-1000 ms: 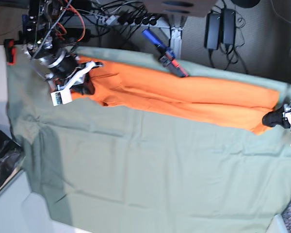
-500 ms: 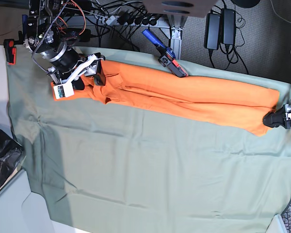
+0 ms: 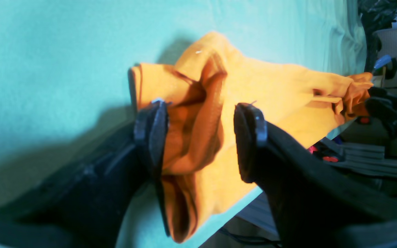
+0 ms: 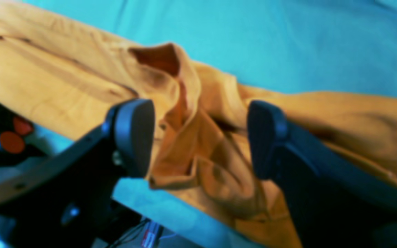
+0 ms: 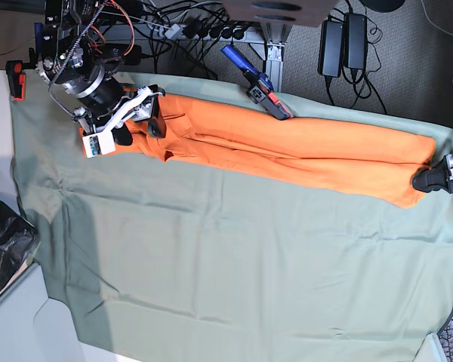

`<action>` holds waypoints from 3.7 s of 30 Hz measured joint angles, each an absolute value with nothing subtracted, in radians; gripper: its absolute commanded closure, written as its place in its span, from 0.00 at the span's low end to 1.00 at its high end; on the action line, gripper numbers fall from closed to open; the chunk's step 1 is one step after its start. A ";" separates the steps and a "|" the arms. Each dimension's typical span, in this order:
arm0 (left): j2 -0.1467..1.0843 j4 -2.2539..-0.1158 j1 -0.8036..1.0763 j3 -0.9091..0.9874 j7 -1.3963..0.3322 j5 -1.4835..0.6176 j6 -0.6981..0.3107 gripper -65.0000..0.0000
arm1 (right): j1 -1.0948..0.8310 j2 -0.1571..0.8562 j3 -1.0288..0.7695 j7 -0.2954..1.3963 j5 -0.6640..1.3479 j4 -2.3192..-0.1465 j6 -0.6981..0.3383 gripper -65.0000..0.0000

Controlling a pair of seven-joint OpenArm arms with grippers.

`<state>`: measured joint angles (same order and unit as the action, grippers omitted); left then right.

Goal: Fold the T-shirt properly

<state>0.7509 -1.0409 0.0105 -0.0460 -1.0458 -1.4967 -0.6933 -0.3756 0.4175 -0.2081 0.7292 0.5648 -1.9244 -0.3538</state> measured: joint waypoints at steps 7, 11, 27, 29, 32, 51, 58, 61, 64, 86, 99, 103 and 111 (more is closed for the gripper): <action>0.741 -1.131 0.014 -0.046 -1.131 -1.472 -0.693 0.45 | -0.374 0.418 -0.208 0.730 0.564 -1.924 -0.354 0.36; 0.736 -1.175 0.019 -0.049 -1.148 -1.466 -0.692 0.45 | -0.374 0.418 -0.208 0.730 0.564 -1.924 -0.353 0.36; 0.659 -1.174 0.028 -0.047 -1.022 -1.357 -0.692 0.92 | -0.374 0.418 -0.208 0.730 0.564 -1.924 -0.353 0.36; 0.660 -1.174 0.033 -0.047 -1.016 -1.357 -0.692 1.00 | -0.374 0.418 -0.208 0.730 0.564 -1.924 -0.353 0.36; 0.659 -1.174 0.030 -0.047 -1.017 -1.356 -0.692 1.00 | -0.375 0.418 -0.209 0.730 0.564 -1.933 -0.354 0.36; 0.673 -1.169 -0.216 -0.123 -0.875 -0.989 -0.688 1.00 | -0.374 0.415 -0.495 0.731 0.648 -1.995 -0.353 0.36; 0.674 -1.110 -0.329 -0.143 -0.823 -0.840 -0.689 1.00 | -0.377 0.415 -0.495 0.738 0.652 -1.995 -0.354 0.36; 0.678 -1.062 -0.373 -0.143 -0.824 -0.805 -0.689 1.00 | -0.377 0.415 -0.495 0.738 0.653 -1.995 -0.354 0.36; 0.677 -1.044 -0.402 -0.143 -0.821 -0.774 -0.689 1.00 | -0.377 0.415 -0.495 0.749 0.654 -1.995 -0.354 0.36; 0.508 -1.531 -0.126 -0.175 -0.846 -0.722 -0.689 1.00 | -0.377 0.413 -0.495 0.752 0.654 -1.996 -0.354 0.36; 0.468 -1.531 -0.133 -0.413 -0.810 -0.581 -0.689 1.00 | -0.383 0.413 -0.495 0.757 0.655 -1.996 -0.354 0.36; 0.435 -1.531 -0.133 -0.413 -0.807 -0.579 -0.689 1.00 | -0.397 0.400 -0.495 0.764 0.683 -1.996 -0.353 0.36; 0.421 -1.530 -0.144 -0.416 -0.789 -0.588 -0.690 0.58 | -0.474 0.346 -0.495 0.743 0.696 -1.993 -0.353 0.36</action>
<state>0.4213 -1.5303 -0.1440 -0.4160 -0.7887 -0.5877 -0.6895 -0.4736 0.3462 -0.4950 0.7433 0.6956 -1.9926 -0.3534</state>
